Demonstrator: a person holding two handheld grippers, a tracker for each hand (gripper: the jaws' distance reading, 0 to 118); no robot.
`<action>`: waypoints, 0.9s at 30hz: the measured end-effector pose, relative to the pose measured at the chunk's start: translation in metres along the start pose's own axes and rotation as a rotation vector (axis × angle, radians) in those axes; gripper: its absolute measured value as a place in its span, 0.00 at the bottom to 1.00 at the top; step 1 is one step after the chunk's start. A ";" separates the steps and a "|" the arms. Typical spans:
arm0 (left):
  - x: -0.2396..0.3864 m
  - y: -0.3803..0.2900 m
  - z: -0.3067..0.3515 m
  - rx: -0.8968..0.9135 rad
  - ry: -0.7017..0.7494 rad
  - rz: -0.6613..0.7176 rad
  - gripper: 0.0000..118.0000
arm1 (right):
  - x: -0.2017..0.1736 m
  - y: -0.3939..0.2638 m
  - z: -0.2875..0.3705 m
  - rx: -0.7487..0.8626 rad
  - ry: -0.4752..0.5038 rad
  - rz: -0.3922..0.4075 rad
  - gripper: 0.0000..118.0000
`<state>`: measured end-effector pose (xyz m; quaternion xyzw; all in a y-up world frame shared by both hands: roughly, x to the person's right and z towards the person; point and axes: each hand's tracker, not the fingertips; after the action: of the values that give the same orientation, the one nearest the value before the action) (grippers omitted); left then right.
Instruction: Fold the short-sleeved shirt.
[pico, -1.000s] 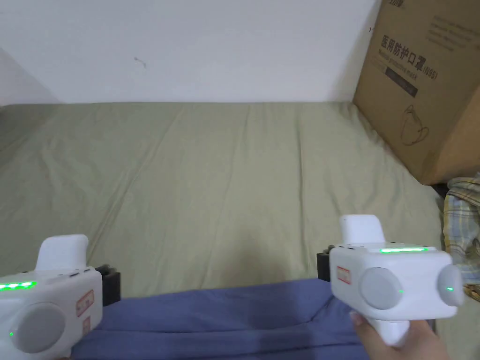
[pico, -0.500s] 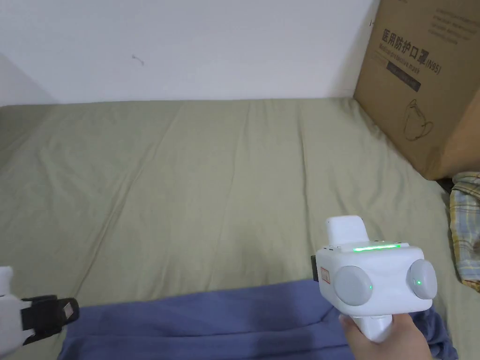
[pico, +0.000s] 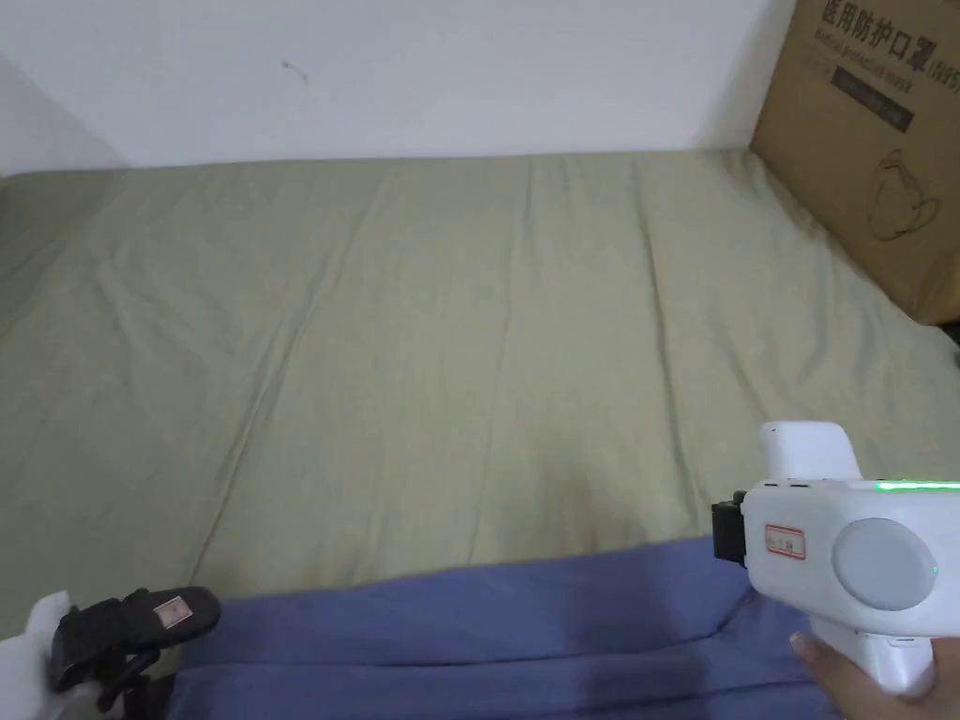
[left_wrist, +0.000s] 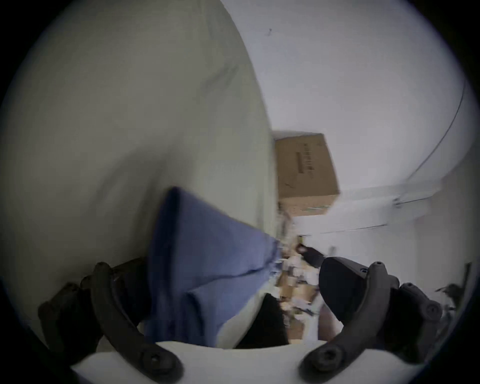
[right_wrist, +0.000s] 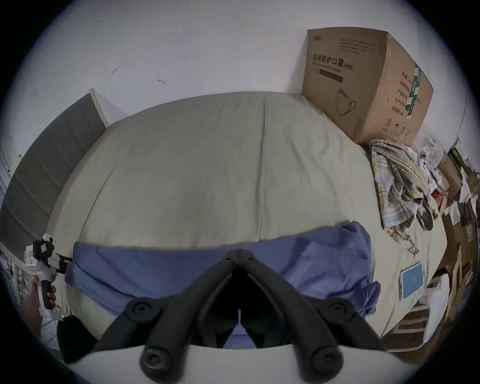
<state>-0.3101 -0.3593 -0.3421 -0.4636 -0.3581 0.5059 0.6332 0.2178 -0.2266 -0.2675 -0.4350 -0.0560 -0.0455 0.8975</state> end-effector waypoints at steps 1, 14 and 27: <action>-0.009 -0.003 -0.008 -0.022 -0.028 0.007 0.98 | 0.000 -0.001 0.000 -0.005 0.007 -0.004 0.00; 0.053 -0.016 -0.016 0.046 0.529 -0.384 0.06 | 0.000 -0.002 -0.001 -0.044 0.027 -0.003 0.00; 0.145 -0.043 -0.028 0.154 0.852 -0.553 0.06 | 0.002 -0.010 0.023 0.020 0.085 -0.045 0.00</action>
<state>-0.2371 -0.2273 -0.3126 -0.4685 -0.1392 0.1108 0.8654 0.2170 -0.2150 -0.2457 -0.4223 -0.0282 -0.0836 0.9022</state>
